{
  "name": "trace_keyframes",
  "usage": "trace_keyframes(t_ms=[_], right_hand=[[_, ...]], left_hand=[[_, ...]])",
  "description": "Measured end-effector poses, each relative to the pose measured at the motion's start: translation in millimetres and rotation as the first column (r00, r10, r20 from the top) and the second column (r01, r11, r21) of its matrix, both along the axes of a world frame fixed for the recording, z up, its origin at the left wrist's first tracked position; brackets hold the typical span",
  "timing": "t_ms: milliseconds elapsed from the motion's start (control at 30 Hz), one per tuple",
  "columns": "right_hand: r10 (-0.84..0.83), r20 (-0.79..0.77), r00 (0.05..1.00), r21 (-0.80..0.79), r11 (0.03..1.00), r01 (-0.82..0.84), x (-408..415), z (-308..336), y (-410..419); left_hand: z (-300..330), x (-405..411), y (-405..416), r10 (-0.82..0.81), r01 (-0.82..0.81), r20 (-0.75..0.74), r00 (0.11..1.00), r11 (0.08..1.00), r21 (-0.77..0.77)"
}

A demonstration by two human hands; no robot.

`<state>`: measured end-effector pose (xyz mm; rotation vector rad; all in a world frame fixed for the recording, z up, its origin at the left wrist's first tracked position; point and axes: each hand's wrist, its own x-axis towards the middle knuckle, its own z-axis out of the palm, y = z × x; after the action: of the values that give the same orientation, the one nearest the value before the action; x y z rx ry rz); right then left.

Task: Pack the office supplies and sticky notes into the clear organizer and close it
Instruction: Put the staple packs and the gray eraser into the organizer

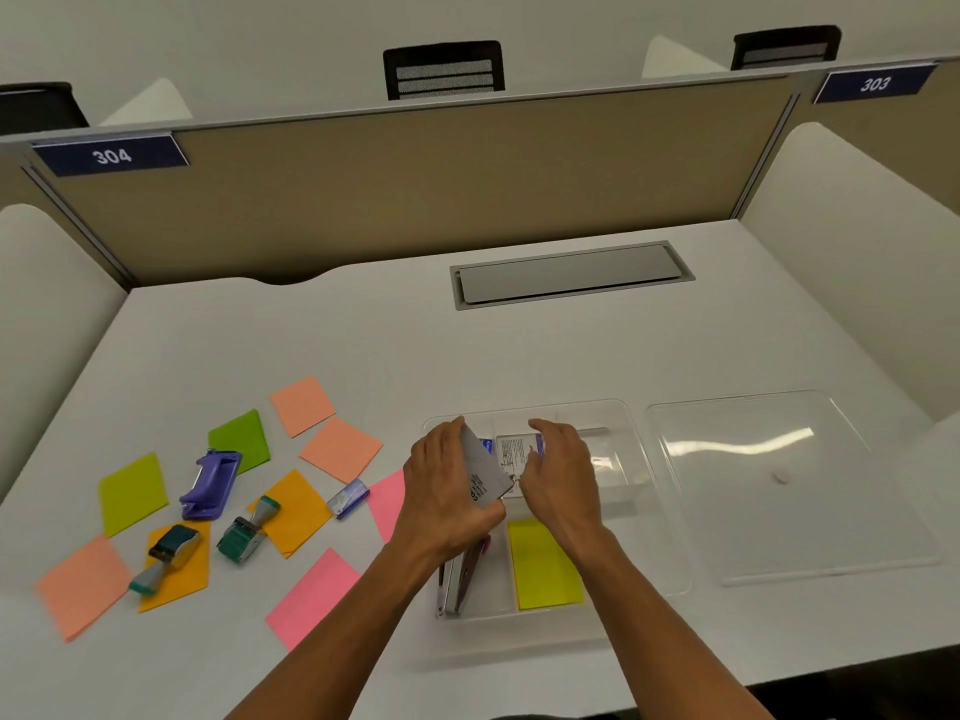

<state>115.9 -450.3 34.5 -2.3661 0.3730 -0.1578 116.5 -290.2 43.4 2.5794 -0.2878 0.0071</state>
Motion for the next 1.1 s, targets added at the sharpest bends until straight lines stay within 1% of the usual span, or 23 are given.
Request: trace_keyframes(t_ms=[133,233,300,400,467,533,667,767,933,1100], right_hand=[[-0.078,0.013,0.997,0.04,0.996,0.077,-2,4,-22],[-0.104,0.018,0.994,0.063,0.993,0.103,-6,2,-35],[-0.108,0.03,0.994,0.085,0.991,0.105,-10,-1,-43],[-0.097,0.09,0.991,0.136,0.987,0.085,-16,-3,-55],[-0.096,0.144,0.985,0.109,0.991,0.081,-19,-4,-64],[-0.123,0.168,0.978,0.065,0.991,0.114,-20,-5,-75],[-0.158,0.095,0.983,0.037,0.987,0.155,-20,-9,-91],[-0.128,0.045,0.991,0.08,0.989,0.125,-20,-13,-98],[-0.104,0.031,0.994,0.106,0.989,0.1,-14,-16,-100],[-0.069,0.009,0.998,0.081,0.994,0.068,-9,-16,-100]], left_hand=[[-1,13,-17,-0.131,0.131,-0.042,0.99,0.991,-0.004],[-2,23,-33,-0.197,0.194,-0.08,0.977,0.98,-0.042],[-3,30,-43,-0.222,0.216,-0.094,0.97,0.974,-0.07],[-6,40,-55,-0.227,0.221,-0.111,0.968,0.973,-0.059],[-8,46,-59,-0.226,0.221,-0.135,0.965,0.974,-0.048],[-11,50,-62,-0.241,0.242,-0.147,0.959,0.97,-0.009],[-19,52,-65,-0.235,0.253,-0.183,0.955,0.964,0.08],[-23,55,-65,-0.236,0.258,-0.233,0.943,0.964,0.068],[-24,62,-64,-0.248,0.282,-0.323,0.913,0.957,0.063],[-23,65,-63,-0.263,0.308,-0.323,0.909,0.946,0.096]])
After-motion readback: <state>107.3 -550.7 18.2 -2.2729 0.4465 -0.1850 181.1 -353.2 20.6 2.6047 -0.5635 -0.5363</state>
